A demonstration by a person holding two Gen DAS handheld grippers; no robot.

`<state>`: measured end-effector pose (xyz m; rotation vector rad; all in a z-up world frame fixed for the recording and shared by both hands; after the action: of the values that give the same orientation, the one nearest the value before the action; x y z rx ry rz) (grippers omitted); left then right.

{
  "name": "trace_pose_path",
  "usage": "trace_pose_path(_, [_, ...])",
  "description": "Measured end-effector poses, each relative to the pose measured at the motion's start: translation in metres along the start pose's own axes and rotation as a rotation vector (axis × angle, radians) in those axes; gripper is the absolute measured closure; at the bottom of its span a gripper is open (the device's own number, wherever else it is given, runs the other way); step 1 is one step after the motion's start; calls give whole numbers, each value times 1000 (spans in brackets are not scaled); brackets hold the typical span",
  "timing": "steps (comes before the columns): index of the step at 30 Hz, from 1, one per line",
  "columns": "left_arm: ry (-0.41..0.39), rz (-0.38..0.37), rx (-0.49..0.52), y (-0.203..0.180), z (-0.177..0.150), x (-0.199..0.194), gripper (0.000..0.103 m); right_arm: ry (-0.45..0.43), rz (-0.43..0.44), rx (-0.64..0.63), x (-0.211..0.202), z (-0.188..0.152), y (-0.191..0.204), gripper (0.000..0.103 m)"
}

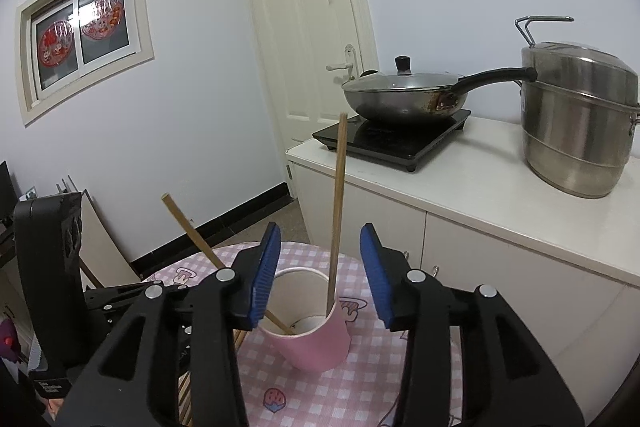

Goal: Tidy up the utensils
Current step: 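Lower the left tool's chopstick into the pink cup and open it, then move both tools back down to the chopstick pile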

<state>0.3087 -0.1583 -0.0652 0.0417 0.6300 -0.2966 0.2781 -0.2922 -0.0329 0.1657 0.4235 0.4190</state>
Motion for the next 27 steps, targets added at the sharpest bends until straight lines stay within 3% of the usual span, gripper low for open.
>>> trace_pose_path(20, [-63, 40, 3, 16, -12, -50, 96, -71, 4, -41, -44, -9, 29, 49])
trace_pose_path(21, [-67, 44, 5, 17, -14, -52, 90, -72, 6, -40, -46, -10, 31, 48])
trace_pose_path(22, [-71, 48, 2, 17, -14, -54, 61, -71, 8, -39, -46, -11, 32, 48])
trace_pose_path(23, [-81, 60, -8, 19, -15, -57, 39, -72, 10, -38, -47, -12, 33, 48])
trace_pose_path(24, [-117, 75, -26, 21, -15, -64, 24, -72, 11, -38, -48, -14, 35, 48])
trace_pose_path(25, [-164, 93, -32, 23, -15, -73, 24, -72, 12, -40, -48, -15, 36, 48])
trace_pose_path(27, [-175, 119, -2, 24, -17, -80, 24, -69, 15, -45, -49, -18, 40, 48])
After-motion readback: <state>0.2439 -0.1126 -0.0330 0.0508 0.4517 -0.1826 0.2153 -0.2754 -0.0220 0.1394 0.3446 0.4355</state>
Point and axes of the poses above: each gripper's, at about its wrist camera, not at the fingertips, and x roughly the way its jaws point, y to its left, z to its top, the point moved 5 cm from there along x, roughly the way its jaws point, and after that the axes turned 13 degrees about z, right-handed, at the moved point
